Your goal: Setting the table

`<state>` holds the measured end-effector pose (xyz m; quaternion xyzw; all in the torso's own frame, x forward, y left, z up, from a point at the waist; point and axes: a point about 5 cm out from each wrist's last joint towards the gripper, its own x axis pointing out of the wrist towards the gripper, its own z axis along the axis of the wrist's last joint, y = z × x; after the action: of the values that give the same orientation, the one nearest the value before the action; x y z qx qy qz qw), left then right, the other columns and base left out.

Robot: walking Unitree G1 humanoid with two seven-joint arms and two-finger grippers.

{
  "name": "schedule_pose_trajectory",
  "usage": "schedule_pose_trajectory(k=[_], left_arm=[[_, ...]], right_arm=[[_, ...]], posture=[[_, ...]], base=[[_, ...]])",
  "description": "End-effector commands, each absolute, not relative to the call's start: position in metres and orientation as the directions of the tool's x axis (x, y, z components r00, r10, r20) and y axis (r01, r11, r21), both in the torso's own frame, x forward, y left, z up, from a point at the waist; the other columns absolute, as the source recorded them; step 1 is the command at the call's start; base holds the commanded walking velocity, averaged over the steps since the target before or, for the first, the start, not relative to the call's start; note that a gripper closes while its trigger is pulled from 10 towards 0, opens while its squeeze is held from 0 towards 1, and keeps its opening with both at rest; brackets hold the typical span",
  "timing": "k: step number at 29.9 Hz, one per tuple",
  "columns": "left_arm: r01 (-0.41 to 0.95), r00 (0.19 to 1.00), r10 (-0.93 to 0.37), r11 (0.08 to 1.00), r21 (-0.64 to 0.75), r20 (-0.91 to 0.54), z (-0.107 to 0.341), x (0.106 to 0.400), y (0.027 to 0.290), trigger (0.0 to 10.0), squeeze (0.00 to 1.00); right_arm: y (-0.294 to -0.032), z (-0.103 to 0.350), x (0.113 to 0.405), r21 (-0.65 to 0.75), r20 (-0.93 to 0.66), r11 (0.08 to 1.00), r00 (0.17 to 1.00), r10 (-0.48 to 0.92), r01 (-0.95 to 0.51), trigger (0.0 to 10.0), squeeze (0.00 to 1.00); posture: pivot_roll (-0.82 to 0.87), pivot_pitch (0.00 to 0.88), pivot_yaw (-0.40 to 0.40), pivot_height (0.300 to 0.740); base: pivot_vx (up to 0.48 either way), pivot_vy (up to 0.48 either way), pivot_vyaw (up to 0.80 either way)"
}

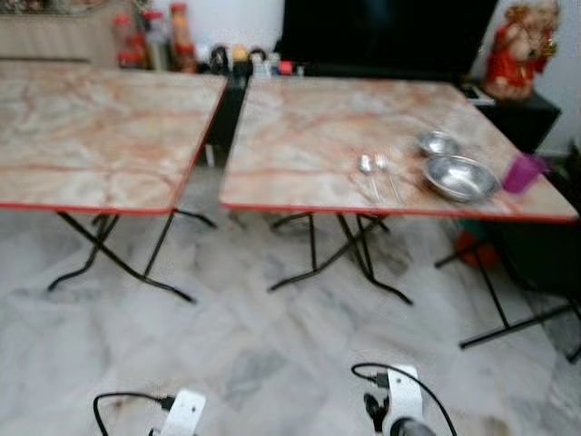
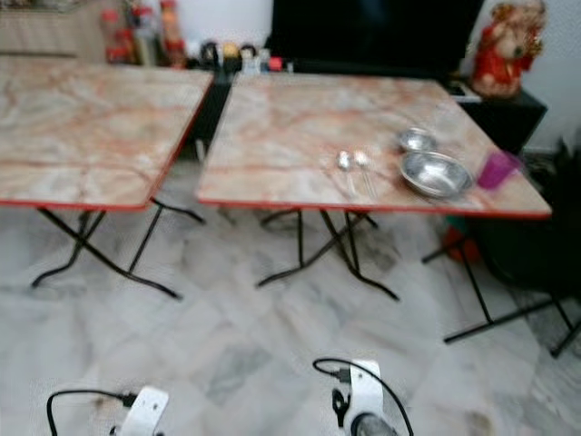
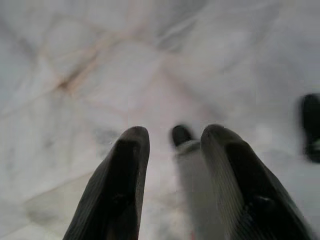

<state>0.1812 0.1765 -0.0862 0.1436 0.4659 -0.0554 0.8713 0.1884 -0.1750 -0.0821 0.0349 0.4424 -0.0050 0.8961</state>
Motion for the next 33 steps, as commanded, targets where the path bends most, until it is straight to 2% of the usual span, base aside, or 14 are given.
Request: schedule_pose_trajectory(k=[1, 10, 33], left_arm=[[0.215, 0.581, 0.014, 0.962, 0.17, -0.814, -0.085, 0.183, 0.1744, 10.0, 0.0], [0.165, 0.583, 0.028, 0.974, 0.152, -0.812, -0.0847, 0.1831, 0.1769, 10.0, 0.0], [0.165, 0.586, 0.025, 0.975, 0.15, -0.81, -0.0838, 0.1854, 0.1759, 10.0, 0.0]], right_arm=[[-0.1761, -0.0799, 0.1926, 0.055, -0.787, 0.998, 0.616, 0.017, 0.042, 10.0, 0.0], [-0.1764, -0.0789, 0.1946, 0.055, -0.785, 0.998, 0.619, 0.019, 0.038, 10.0, 0.0], [-0.1761, -0.079, 0.1946, 0.05, -0.788, 0.998, 0.615, 0.02, 0.031, 10.0, 0.0]], posture=[[0.0, 0.0, -0.048, 0.74], [0.01, 0.0, -0.052, 0.74], [0.01, 0.0, -0.053, 0.74]], base=[[0.0, 0.0, 0.0], [0.054, 0.0, 0.0], [0.476, 0.0, 0.0]])
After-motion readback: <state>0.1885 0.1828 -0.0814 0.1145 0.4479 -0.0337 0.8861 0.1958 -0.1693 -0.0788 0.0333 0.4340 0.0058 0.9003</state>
